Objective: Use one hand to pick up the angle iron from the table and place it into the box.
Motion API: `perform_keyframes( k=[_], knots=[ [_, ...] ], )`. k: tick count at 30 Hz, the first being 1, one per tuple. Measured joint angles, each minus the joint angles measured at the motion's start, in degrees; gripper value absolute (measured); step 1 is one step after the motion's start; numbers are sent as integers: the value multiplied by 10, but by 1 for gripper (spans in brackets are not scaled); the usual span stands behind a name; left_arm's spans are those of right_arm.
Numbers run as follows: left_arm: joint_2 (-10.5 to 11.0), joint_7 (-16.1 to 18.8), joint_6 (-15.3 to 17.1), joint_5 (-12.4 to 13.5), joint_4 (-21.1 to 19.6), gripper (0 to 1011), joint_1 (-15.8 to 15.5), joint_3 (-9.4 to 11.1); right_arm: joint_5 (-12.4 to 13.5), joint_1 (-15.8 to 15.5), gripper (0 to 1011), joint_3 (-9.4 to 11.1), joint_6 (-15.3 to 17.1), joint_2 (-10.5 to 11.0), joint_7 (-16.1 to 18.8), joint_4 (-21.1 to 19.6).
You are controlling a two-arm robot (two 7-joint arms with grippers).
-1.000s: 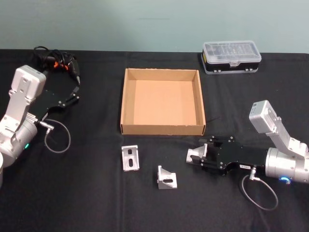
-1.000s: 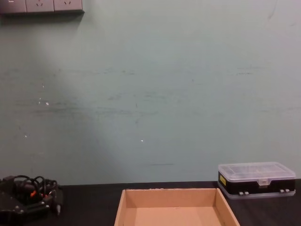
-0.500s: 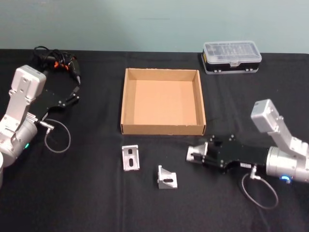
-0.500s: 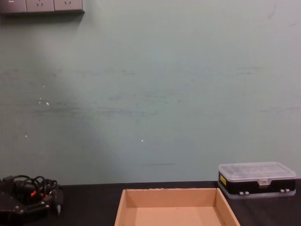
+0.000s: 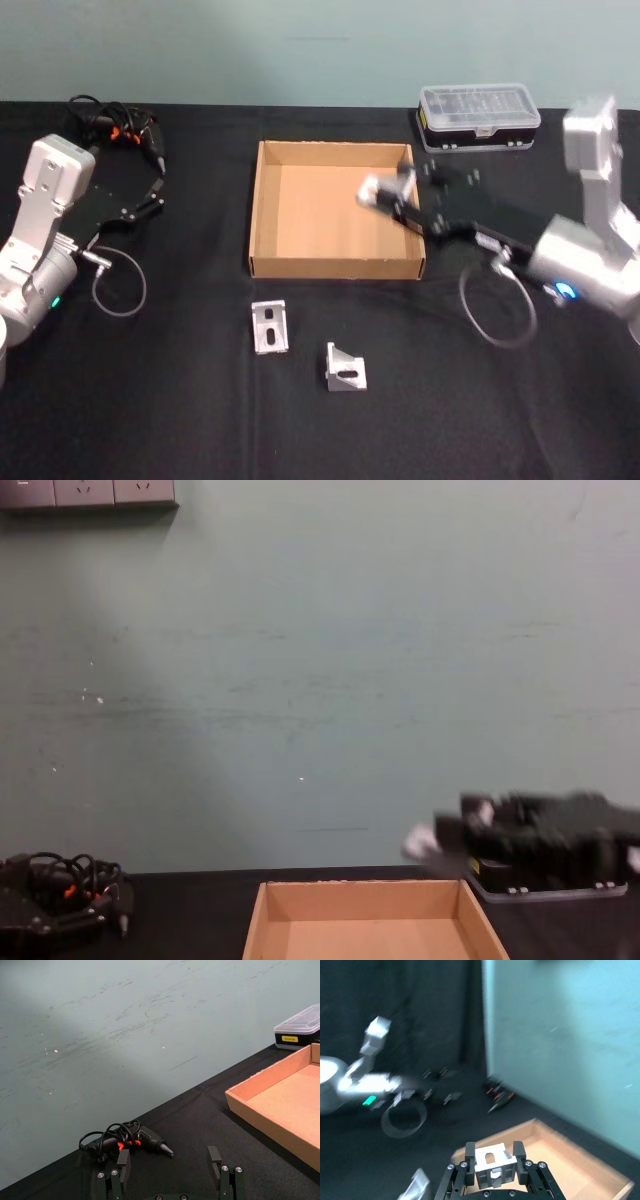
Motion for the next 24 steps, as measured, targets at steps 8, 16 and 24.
perform_keyframes(
  k=[8, 16, 24],
  knots=[
    [0, 0, 0, 0, 0, 1000, 0, 0, -59, 80, 450, -19, 93, -71, -107, 28],
    [0, 0, 0, 0, 0, 1000, 0, 0, -105, 163, 451, -49, 199, -132, -149, 102],
    [0, 0, 0, 0, 0, 1000, 0, 0, -132, 206, 450, -80, 287, -169, -151, 161]
  ],
)
